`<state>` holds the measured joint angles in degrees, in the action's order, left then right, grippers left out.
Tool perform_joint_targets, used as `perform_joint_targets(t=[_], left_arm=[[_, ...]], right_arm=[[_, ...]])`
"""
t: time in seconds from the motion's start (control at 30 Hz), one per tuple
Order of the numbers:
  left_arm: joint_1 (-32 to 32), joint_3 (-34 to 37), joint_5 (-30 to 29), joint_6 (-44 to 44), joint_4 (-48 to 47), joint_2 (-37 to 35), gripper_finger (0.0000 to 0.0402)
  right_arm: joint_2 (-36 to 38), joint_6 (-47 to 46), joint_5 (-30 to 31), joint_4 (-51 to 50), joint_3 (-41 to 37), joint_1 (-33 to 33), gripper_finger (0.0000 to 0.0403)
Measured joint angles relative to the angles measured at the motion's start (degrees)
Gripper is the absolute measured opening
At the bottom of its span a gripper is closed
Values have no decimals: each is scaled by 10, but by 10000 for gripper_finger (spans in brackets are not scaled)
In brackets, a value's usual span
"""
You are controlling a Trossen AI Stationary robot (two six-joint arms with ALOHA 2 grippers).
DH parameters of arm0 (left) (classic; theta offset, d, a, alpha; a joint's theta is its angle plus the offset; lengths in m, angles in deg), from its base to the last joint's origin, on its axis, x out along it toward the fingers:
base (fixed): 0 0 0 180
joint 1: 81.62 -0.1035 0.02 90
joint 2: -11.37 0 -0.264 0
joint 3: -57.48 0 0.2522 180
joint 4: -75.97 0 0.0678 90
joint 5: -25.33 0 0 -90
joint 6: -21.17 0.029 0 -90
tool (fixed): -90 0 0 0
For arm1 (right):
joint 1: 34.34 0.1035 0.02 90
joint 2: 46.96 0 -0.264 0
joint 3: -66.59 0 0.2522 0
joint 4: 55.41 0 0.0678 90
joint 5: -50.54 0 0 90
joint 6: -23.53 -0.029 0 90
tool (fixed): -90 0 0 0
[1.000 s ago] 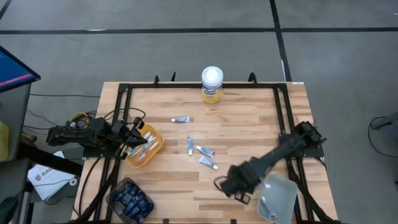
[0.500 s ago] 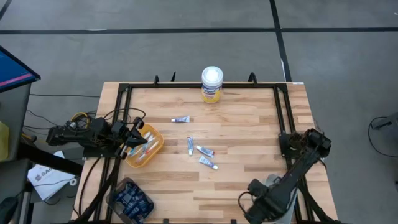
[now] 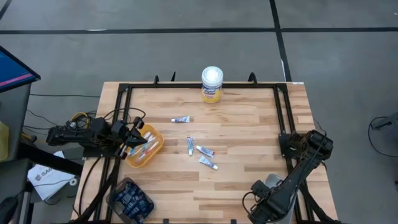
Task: Pick & Place Travel size toiletries
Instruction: Put the white toothpaste into the white bin
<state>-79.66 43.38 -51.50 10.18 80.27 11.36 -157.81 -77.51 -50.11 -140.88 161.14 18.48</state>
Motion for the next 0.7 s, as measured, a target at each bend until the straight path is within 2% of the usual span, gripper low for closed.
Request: perform_joint_targets(t=[0.23,0.43,0.7], left_arm=[[0,0,0,0,0,0,2],[0,0,0,0,0,0,2],[0,0,0,0,0,0,2]], right_arm=[[0,-17,0,78,-33,5,113],[0,-11,0,76,-33,5,120],[3,-10,0,75,-33,3,196]])
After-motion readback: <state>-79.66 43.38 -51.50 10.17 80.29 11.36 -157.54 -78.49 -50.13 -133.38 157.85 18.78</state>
